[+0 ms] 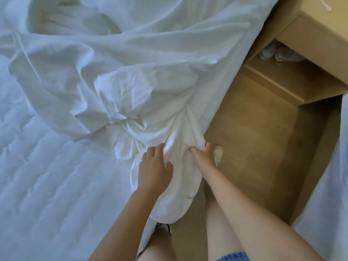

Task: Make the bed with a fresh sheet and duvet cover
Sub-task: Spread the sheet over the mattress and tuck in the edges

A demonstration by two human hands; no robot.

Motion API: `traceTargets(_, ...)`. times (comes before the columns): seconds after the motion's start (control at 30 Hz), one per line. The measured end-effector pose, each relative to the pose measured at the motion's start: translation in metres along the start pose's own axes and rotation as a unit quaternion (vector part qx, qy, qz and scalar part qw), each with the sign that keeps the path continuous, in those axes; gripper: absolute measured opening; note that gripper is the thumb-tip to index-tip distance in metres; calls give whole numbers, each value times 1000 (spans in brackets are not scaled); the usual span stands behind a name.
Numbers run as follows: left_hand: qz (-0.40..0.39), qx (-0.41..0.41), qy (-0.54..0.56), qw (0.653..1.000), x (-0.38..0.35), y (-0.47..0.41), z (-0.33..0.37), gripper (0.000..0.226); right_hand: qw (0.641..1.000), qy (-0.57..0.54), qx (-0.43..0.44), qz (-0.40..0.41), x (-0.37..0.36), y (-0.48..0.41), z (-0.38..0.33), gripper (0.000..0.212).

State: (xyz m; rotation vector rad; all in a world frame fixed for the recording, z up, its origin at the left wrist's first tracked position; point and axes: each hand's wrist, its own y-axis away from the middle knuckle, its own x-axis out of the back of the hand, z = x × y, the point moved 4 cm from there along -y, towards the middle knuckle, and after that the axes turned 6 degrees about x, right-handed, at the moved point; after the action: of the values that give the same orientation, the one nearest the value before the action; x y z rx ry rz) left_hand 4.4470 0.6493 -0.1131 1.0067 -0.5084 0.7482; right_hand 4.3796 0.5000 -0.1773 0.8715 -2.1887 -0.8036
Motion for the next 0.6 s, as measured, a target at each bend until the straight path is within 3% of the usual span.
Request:
traceTargets(0.1, 120, -76, -23, 990, 4, -37, 63, 63, 999, 19, 24, -44, 23, -46, -45, 58)
traceTargets(0.17, 160, -123, -90, 975, -1, -72, 110, 76, 997, 13, 29, -72, 45, -87, -86, 56)
traceTargets(0.27, 146, -145, -208, 956, -10, -131, 179, 91, 994, 39, 60, -88, 87, -145, -161, 48)
traceTargets(0.47, 103, -38, -262, 959, 13, -232, 284, 91, 986, 76, 116, -95, 145, -227, -281, 42)
traceTargets(0.6, 99, -11, -270, 958, 20, -292, 319, 111, 979, 106, 163, -53, 164, -268, -335, 53)
